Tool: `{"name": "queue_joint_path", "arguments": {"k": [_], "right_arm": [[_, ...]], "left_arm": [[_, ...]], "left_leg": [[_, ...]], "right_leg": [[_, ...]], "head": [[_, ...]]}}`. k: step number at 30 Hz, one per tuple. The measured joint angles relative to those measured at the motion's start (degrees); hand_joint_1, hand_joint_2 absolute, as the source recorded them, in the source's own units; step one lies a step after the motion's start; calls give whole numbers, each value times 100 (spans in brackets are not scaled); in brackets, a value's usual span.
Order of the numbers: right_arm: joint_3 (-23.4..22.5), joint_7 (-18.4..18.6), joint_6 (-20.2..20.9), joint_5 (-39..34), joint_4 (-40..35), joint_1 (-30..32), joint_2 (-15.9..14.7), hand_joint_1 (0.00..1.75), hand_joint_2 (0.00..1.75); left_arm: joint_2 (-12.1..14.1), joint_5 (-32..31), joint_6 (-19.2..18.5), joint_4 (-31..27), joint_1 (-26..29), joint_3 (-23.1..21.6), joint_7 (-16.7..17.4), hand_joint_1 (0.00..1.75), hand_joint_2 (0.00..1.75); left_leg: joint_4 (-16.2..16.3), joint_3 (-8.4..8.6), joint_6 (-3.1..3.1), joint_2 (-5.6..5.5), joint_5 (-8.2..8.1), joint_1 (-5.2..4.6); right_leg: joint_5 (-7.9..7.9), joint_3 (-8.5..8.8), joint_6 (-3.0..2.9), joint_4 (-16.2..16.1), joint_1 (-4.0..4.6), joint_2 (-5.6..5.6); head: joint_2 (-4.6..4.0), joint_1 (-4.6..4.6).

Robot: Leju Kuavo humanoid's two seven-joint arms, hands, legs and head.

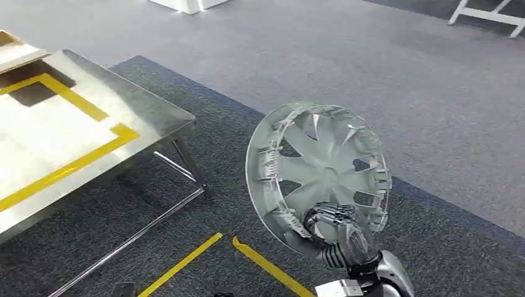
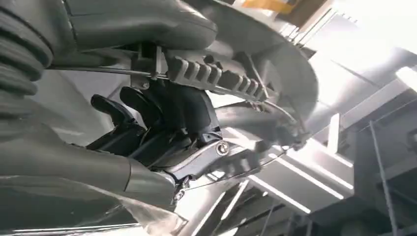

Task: Take the parts from the cabinet and place them on the table.

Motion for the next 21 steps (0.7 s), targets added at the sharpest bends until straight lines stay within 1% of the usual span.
{"name": "queue_joint_path", "arguments": {"k": [1,2,3,4,5,6,8,9,10,11,12,13,14,15,16,17,18,19,20,21], "right_arm": [[0,0,0,0,0,4,0,175,175],[0,-2,-2,0,0,3,0,175,175],[0,0,-2,-2,0,3,0,175,175],[-4,0,-2,0,0,4,0,175,175],[-11,0,-11,-2,-9,11,0,175,175],[-20,0,-11,0,-13,10,0,175,175],[-18,-4,-11,4,-26,8,0,175,175],[-22,-4,-11,4,-39,9,0,175,175],[-35,-2,-13,4,-52,-1,-2,175,175],[-35,-2,-18,0,-59,-4,-2,175,175],[-33,-4,-17,2,-59,10,-2,175,175],[-33,-7,-20,4,-59,29,-4,175,175],[-35,-4,-20,4,-59,36,-13,175,175],[-35,-4,-20,2,-59,37,-17,175,175],[-37,-4,-18,4,-59,35,-20,175,175],[-37,-4,-20,2,-59,36,-20,175,175],[-37,-2,-22,2,-59,35,-20,175,175],[-37,-2,-22,2,-59,30,-20,175,175],[-37,-2,-22,2,-50,28,-20,175,175],[-39,2,-11,-7,-52,14,-20,175,175]], "left_arm": [[0,0,0,0,4,2,0,0,0],[4,-2,-6,-2,3,0,0,0,0],[11,-9,-20,-2,0,0,0,0,0],[11,-11,-26,0,-8,-2,0,0,0],[11,-13,-33,-2,-33,-2,2,0,0],[11,-15,-42,0,-34,-7,4,0,0],[11,-15,-44,-2,0,-4,11,0,0],[18,-15,-44,-2,-1,-4,11,0,0],[15,-13,-46,0,4,-4,17,0,0],[15,-15,-46,-2,-8,-7,17,0,0],[13,-15,-48,0,-28,-7,17,0,0],[7,-15,-55,0,-32,-7,17,0,0],[7,-20,-61,0,-30,-7,17,0,0],[7,-22,-61,0,-25,-9,22,0,0],[7,-24,-61,0,-23,-9,33,0,0],[7,-22,-63,0,-24,-9,37,0,0],[2,-20,-63,0,-27,-9,39,0,0],[0,-13,-66,0,-29,-9,44,0,0],[4,2,-68,0,-41,-7,50,0,0],[4,22,-68,0,-46,-7,55,0,0]], "left_leg": [[-308,156,2,17,220,6],[-821,419,20,65,490,4],[-1354,704,51,179,716,-11],[-1639,861,83,444,658,-73],[-1714,862,148,430,648,-106],[-1697,828,169,388,643,-117],[-1712,816,230,273,638,-128],[-1781,871,270,211,670,-96],[-1807,893,306,163,686,-62],[-1806,888,338,111,686,-54],[-1803,886,349,32,686,-53],[-1802,885,357,-42,681,-56],[-1798,888,363,-114,676,-58],[-1795,896,363,-194,674,-57],[-1792,909,356,-279,668,-52],[-1784,923,342,-366,659,-44],[-1768,934,318,-442,643,-31],[-1748,932,286,-510,622,-22],[-1707,879,251,-574,614,-53],[-1700,827,214,-644,635,-28]], "right_leg": [[-16,18,7,0,0,-66],[-34,52,27,1,0,-125],[-59,91,45,0,1,-182],[-78,110,72,-5,15,-228],[-100,90,113,16,51,-275],[-102,97,137,6,54,-328],[-110,148,196,-36,54,-438],[-156,143,238,-38,58,-447],[-267,77,260,109,28,-133],[-459,-80,258,446,27,88],[-681,-341,266,970,27,202],[-840,-606,270,1448,27,247],[-882,-799,273,1739,31,259],[-775,-865,273,1765,29,259],[-531,-797,271,1511,22,262],[-230,-612,270,1059,9,281],[58,-378,268,530,-12,351],[99,-211,280,177,-43,551],[25,-169,276,87,-63,780],[15,-132,240,104,-58,733]], "head": [[0,0],[0,-2],[0,0],[0,6],[0,-7],[0,9],[0,-4],[0,-7],[0,44],[0,48],[0,74],[0,74],[0,76],[0,74],[0,74],[0,76],[0,74],[0,77],[0,94],[0,87]]}}
